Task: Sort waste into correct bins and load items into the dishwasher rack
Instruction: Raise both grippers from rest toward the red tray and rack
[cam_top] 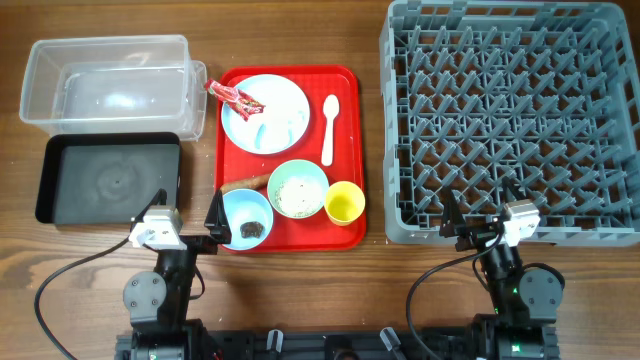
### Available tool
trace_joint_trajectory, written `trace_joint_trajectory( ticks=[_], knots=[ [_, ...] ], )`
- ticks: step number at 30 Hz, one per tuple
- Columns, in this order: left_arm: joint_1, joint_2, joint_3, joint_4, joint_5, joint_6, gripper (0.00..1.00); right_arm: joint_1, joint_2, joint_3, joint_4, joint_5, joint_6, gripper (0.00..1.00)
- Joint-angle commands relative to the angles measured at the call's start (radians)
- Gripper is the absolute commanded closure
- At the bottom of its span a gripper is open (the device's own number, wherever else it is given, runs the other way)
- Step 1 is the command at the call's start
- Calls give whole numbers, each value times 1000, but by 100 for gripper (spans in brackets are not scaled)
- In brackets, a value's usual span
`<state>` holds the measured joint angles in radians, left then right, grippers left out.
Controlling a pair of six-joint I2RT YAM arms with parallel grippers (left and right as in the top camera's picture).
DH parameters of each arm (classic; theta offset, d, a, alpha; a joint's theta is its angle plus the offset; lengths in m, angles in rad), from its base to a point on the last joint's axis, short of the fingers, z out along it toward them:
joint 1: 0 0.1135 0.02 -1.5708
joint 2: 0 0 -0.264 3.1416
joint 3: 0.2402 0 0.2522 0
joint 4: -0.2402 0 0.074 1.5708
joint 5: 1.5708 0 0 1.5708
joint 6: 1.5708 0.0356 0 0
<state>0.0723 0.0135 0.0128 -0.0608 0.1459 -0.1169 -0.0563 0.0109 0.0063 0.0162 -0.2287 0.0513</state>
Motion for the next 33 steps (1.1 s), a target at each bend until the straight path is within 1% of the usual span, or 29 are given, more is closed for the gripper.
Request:
trace_joint_trajectory(
  ticks=[1, 29, 33],
  knots=[
    [2, -11, -6, -3, -9, 4, 0, -3, -3, -1, 5, -9, 8, 0],
    [2, -11, -6, 12, -9, 5, 0, -3, -3, -1, 5, -8, 8, 0],
    [2, -9, -6, -3, -10, 5, 0, -3, -3, -1, 2, 10, -19, 0]
  ],
)
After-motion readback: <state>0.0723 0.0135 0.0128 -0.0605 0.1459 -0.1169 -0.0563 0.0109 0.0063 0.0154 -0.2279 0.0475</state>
